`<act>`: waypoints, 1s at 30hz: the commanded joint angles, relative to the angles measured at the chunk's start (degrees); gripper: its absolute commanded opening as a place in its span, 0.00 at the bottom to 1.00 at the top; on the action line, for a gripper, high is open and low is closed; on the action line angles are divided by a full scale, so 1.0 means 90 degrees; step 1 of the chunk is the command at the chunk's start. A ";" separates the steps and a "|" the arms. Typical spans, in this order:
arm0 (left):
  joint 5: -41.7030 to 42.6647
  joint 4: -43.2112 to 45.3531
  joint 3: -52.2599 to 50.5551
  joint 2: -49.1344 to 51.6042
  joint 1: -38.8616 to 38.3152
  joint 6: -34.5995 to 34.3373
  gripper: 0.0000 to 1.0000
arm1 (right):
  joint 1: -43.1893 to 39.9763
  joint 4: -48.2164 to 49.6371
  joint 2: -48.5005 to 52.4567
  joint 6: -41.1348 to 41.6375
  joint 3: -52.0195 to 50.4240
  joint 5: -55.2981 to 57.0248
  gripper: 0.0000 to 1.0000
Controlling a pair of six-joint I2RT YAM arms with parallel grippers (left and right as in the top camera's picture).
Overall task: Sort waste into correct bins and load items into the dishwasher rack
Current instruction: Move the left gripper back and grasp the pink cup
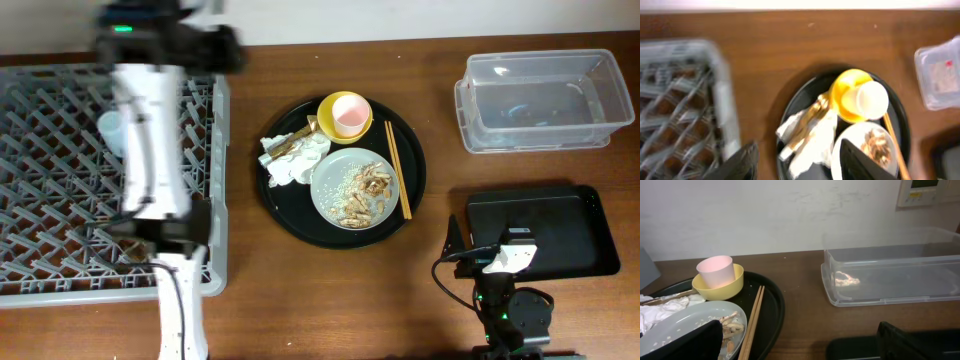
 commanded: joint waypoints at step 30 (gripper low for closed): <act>-0.2693 0.4694 -0.5292 -0.0107 -0.3320 0.0595 0.21 | 0.0041 -0.0044 -0.0024 0.0024 -0.0034 0.0075 0.98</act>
